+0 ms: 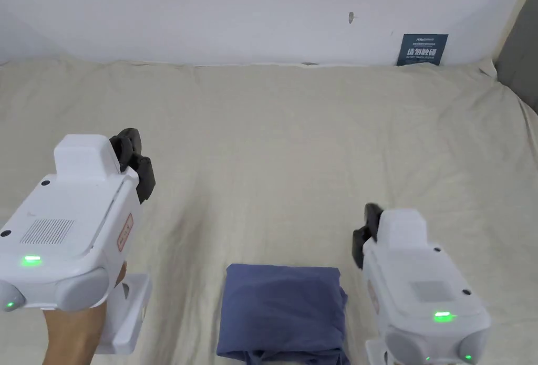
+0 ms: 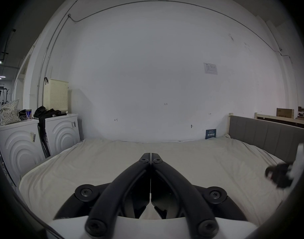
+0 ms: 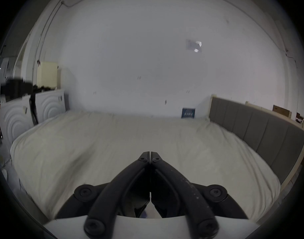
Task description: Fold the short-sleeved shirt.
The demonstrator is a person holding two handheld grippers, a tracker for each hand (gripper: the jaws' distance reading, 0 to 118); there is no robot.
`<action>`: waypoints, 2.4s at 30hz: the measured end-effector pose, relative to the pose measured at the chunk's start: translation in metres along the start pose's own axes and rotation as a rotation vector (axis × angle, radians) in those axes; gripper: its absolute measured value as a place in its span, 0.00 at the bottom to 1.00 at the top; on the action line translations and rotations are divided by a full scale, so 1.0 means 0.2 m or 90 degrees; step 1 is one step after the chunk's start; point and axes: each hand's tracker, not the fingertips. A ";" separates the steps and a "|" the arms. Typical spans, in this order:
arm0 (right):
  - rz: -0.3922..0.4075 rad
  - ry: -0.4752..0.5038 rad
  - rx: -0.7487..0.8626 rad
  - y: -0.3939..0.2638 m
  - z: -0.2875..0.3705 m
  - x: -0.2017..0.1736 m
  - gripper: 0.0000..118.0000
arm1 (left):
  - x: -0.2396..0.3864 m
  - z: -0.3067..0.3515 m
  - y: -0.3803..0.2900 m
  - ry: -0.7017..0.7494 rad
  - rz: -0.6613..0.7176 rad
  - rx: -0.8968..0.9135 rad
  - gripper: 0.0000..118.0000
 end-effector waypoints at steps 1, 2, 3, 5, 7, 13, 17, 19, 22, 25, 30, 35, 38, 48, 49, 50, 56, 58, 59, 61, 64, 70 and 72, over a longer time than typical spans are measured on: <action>0.002 0.006 -0.017 -0.06 -0.03 -0.03 0.01 | -0.01 0.00 -0.01 -0.001 0.003 -0.003 0.00; -0.003 0.018 -0.043 -0.13 -0.07 -0.06 0.01 | -0.01 0.01 -0.02 -0.003 0.007 -0.009 0.00; -0.004 0.026 -0.061 -0.19 -0.10 -0.09 0.01 | -0.02 0.01 -0.03 -0.005 0.010 -0.014 0.00; 0.004 0.029 -0.098 -0.30 -0.15 -0.15 0.01 | -0.03 0.01 -0.06 -0.008 0.013 -0.025 0.00; 0.002 0.033 -0.135 -0.39 -0.20 -0.20 0.01 | -0.04 0.01 -0.09 -0.011 0.015 -0.041 0.00; -0.002 0.040 -0.232 -0.61 -0.32 -0.29 0.01 | -0.07 -0.01 -0.22 -0.036 0.038 -0.107 0.00; -0.021 0.036 -0.237 -0.72 -0.34 -0.29 0.01 | -0.06 -0.03 -0.34 -0.060 0.065 -0.174 0.00; -0.011 0.036 -0.243 -0.70 -0.34 -0.29 0.01 | -0.05 -0.05 -0.40 -0.075 0.089 -0.222 0.00; -0.008 0.040 -0.254 -0.69 -0.36 -0.28 0.01 | -0.04 -0.09 -0.52 -0.114 0.155 -0.311 0.01; -0.013 0.045 -0.252 -0.70 -0.35 -0.28 0.01 | -0.03 -0.17 -0.66 -0.147 0.239 -0.433 0.26; -0.010 0.053 -0.251 -0.70 -0.35 -0.27 0.01 | 0.00 -0.31 -0.88 -0.201 0.341 -0.593 0.99; -0.022 0.059 -0.245 -0.71 -0.35 -0.25 0.01 | 0.03 -0.44 -1.03 -0.253 0.363 -0.684 0.95; -0.025 0.058 -0.240 -0.71 -0.34 -0.25 0.01 | 0.07 -0.44 -1.08 -0.250 0.354 -0.695 0.50; -0.023 0.069 -0.255 -0.68 -0.35 -0.24 0.01 | 0.12 -0.41 -1.11 -0.282 0.355 -0.696 0.16; -0.015 0.070 -0.260 -0.66 -0.35 -0.24 0.01 | 0.12 -0.40 -1.10 -0.281 0.353 -0.694 0.16; -0.001 0.074 -0.266 -0.64 -0.35 -0.24 0.01 | 0.12 -0.40 -1.07 -0.280 0.348 -0.685 0.16; -0.002 0.072 -0.204 -0.44 -0.30 -0.21 0.01 | -0.06 -0.41 -0.88 -0.266 0.292 -0.616 0.15; 0.000 0.067 -0.178 -0.35 -0.29 -0.20 0.01 | -0.22 -0.44 -0.85 -0.233 0.263 -0.609 0.15; 0.003 0.065 -0.162 -0.31 -0.29 -0.21 0.01 | -0.31 -0.46 -0.83 -0.213 0.252 -0.608 0.15; 0.007 0.062 -0.142 -0.24 -0.28 -0.22 0.01 | -0.51 -0.47 -0.80 -0.162 0.235 -0.602 0.15; 0.011 0.062 -0.119 -0.14 -0.28 -0.27 0.01 | -0.84 -0.51 -0.78 -0.090 0.197 -0.597 0.15; 0.015 0.070 -0.092 -0.02 -0.31 -0.41 0.01 | -1.42 -0.54 -0.77 0.085 0.153 -0.586 0.15; 0.014 0.071 -0.087 0.00 -0.33 -0.46 0.01 | -1.61 -0.53 -0.79 0.136 0.146 -0.589 0.15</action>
